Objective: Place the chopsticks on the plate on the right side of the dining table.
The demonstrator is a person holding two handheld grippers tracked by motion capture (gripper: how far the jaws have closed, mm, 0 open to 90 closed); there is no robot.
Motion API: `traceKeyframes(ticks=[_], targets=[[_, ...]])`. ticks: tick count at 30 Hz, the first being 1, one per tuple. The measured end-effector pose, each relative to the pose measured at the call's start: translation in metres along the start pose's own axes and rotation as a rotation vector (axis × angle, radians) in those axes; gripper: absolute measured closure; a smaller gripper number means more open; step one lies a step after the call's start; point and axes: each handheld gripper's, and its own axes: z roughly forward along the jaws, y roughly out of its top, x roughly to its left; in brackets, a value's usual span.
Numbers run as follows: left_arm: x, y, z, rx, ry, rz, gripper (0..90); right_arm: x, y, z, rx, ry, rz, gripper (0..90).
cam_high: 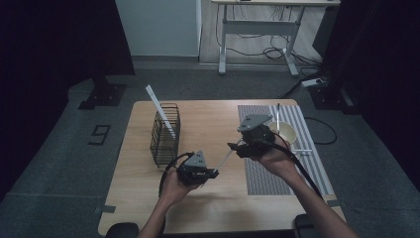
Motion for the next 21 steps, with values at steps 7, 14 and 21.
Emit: traceKeyframes(ticks=[7, 14, 21], targets=[[0.001, 0.003, -0.008, -0.006, 0.005, 0.023, 86.0, -0.011, -0.017, 0.001, 0.016, -0.022, 0.034, 34.9], [0.000, 0.005, -0.013, -0.003, -0.011, 0.035, 85.9, -0.018, -0.036, 0.004, 0.015, -0.022, 0.080, 31.2], [0.001, 0.005, -0.015, -0.008, -0.026, 0.043, 85.7, -0.022, -0.053, 0.010, 0.015, -0.021, 0.113, 30.3]])
